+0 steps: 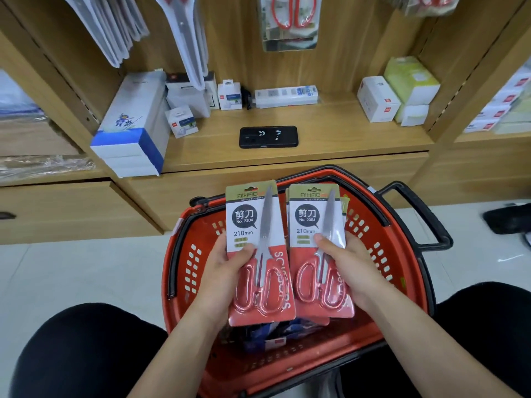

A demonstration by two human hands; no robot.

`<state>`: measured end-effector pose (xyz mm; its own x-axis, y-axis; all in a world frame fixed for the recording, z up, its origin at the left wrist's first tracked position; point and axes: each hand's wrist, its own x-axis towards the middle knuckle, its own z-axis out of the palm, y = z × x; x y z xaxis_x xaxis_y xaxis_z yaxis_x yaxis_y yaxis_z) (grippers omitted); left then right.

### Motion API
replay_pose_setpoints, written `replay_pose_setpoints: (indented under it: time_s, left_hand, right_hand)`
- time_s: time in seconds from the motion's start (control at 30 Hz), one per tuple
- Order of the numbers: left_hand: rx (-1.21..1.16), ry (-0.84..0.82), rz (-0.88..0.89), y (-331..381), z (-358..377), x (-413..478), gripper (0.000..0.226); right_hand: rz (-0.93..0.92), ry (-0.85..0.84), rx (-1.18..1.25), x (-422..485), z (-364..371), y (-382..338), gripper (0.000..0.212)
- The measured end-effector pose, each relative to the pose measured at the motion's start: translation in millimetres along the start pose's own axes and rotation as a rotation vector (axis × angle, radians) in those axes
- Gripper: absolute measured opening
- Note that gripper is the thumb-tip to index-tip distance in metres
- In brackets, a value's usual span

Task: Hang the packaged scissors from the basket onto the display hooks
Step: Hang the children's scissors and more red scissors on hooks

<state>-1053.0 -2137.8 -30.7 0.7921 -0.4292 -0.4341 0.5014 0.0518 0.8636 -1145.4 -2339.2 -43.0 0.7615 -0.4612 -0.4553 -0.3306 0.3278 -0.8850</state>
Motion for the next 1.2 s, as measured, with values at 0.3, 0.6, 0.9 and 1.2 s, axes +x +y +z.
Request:
replay_pose_setpoints:
  time_s: [0.3,0.6,0.9,1.2]
  left_hand:
    - [-0.005,0.056,0.034,9.1,0.2,4.1,0.020]
    - [0.041,0.000,0.104,12.8,6.4,-2.4,0.026]
    - [0.038,0.002,0.099,27.6,5.7,-6.4,0.067]
    - [-0.008,-0.095,0.214,40.7,12.5,-15.4,0.044]
  right_hand:
    - [-0.078,-0.030,-0.171,-7.4,35.3,-7.5,0.037]
    - [-0.102,-0.113,-0.045,-21.3,67.4,-24.6,0.060]
    - [-0.055,-0.157,0.034,-23.2,73.4,-40.8,0.024]
    - [-0.196,-0.013,0.093,-24.5,79.3,-58.2,0.025]
